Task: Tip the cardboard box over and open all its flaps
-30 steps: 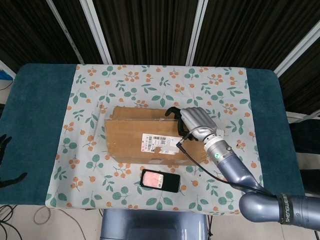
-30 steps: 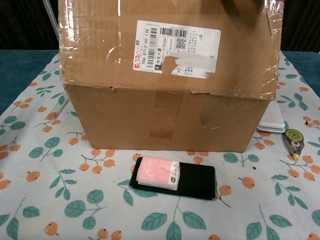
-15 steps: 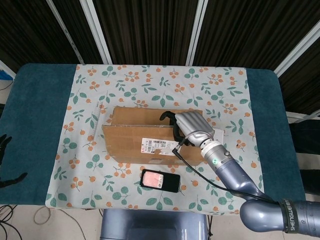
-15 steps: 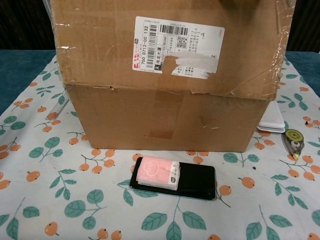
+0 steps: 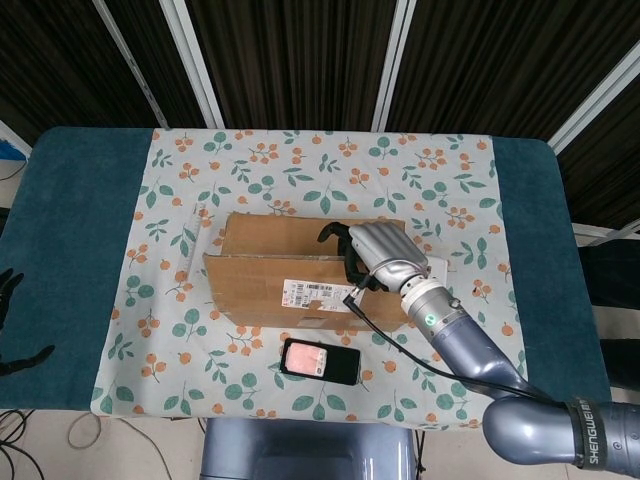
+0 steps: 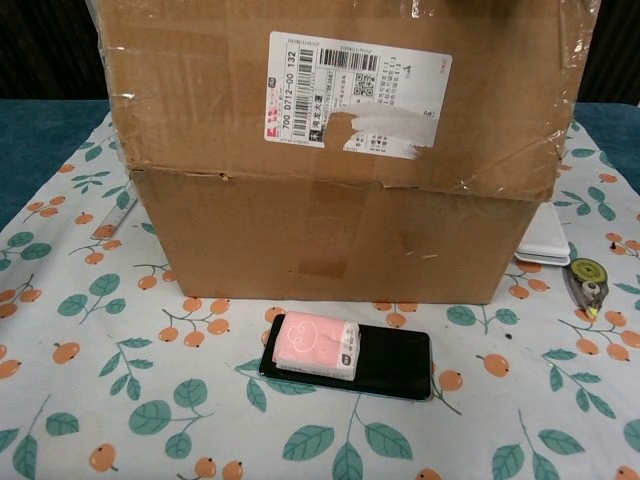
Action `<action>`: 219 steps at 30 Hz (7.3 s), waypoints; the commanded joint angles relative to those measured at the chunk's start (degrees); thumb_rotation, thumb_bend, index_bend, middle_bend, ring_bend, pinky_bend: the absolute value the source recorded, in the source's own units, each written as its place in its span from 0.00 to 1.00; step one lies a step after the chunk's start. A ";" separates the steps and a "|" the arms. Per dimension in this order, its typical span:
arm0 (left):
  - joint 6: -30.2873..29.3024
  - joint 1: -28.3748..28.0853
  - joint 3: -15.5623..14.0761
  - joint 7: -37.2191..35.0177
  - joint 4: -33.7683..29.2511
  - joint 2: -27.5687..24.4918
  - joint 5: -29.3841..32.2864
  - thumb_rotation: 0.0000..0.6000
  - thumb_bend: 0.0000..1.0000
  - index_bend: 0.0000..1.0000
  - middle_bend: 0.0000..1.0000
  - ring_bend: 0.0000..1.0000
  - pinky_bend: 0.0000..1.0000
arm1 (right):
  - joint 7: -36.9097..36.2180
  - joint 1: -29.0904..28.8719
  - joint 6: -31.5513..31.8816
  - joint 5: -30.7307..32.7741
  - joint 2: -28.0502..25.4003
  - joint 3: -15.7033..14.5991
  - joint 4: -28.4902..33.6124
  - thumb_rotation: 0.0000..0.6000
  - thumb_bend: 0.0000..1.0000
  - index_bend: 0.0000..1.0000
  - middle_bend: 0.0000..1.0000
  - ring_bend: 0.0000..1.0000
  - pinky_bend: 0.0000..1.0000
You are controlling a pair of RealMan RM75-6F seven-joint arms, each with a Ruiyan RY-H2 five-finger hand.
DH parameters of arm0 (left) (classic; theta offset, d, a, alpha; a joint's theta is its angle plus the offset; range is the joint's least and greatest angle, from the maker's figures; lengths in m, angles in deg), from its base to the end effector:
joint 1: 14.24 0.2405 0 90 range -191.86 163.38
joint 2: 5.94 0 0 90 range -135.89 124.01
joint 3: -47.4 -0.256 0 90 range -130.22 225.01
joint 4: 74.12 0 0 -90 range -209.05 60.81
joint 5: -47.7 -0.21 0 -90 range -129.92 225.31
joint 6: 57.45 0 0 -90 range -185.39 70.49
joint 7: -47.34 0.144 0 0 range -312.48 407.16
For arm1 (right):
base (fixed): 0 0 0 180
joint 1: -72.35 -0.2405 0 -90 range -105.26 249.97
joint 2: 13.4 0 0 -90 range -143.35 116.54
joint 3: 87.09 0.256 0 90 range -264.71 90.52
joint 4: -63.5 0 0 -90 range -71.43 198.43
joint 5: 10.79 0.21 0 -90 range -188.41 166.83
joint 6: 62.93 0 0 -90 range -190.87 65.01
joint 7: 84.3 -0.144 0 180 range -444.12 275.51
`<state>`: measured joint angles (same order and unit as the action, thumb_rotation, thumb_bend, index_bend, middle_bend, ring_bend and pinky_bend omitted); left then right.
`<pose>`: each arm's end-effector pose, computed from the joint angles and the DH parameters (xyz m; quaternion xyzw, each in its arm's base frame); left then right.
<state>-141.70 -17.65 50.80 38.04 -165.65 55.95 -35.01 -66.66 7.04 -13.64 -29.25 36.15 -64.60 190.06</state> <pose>-0.3285 0.1751 0.1763 -0.5465 -0.4381 -0.4058 0.5871 0.0120 -0.3303 0.1382 0.6982 -0.5011 0.4073 0.3092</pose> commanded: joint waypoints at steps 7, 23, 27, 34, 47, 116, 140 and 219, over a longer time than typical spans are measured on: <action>0.06 -0.02 0.03 0.01 -0.04 -0.01 0.10 1.00 0.05 0.00 0.00 0.00 0.00 | -0.49 -3.05 -2.67 2.88 -2.81 -0.40 1.00 1.00 1.00 0.29 0.58 0.59 0.66; 0.35 -0.08 0.04 -0.58 -0.17 -0.18 0.20 1.00 0.05 0.00 0.00 0.00 0.00 | -1.16 -9.37 -10.36 11.21 -8.41 -2.07 3.42 1.00 1.00 0.27 0.58 0.59 0.67; 0.37 -0.09 0.06 -0.52 -0.18 -0.18 0.25 1.00 0.05 0.00 0.00 0.00 0.00 | -1.17 -11.45 -13.09 12.60 -10.42 -2.71 4.26 1.00 1.00 0.27 0.58 0.59 0.67; 0.32 -0.06 0.07 -0.54 -0.20 -0.19 0.28 1.00 0.05 0.00 0.00 0.00 0.00 | -1.95 -14.29 -15.89 13.56 -12.77 -3.54 5.40 1.00 1.00 0.26 0.58 0.59 0.67; 0.27 -0.03 0.04 -0.56 -0.18 -0.20 0.22 1.00 0.05 0.00 0.00 0.00 0.00 | -1.78 -12.16 -7.46 5.52 -10.17 -7.52 3.48 1.00 0.84 0.21 0.42 0.49 0.52; 20.75 -32.53 16.52 43.53 -26.73 3.06 28.59 1.00 0.05 0.00 0.00 0.00 0.00 | -23.64 49.34 40.27 -55.72 18.21 -18.17 -42.52 1.00 0.34 0.00 0.00 0.01 0.23; 19.81 -42.69 11.36 51.40 -27.24 9.35 34.96 1.00 0.08 0.00 0.00 0.00 0.00 | -25.22 51.53 38.13 -57.31 18.31 -14.20 -42.01 1.00 0.35 0.00 0.00 0.01 0.23; 25.30 -63.45 17.34 52.03 20.17 24.25 33.35 1.00 0.27 0.00 0.00 0.00 0.00 | -25.81 54.07 34.93 -58.93 18.81 -9.98 -41.15 1.00 0.36 0.00 0.00 0.01 0.23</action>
<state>-116.64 -80.98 68.04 90.20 -145.88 79.99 -2.00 -92.48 61.11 21.30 -88.18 54.95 -74.58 148.90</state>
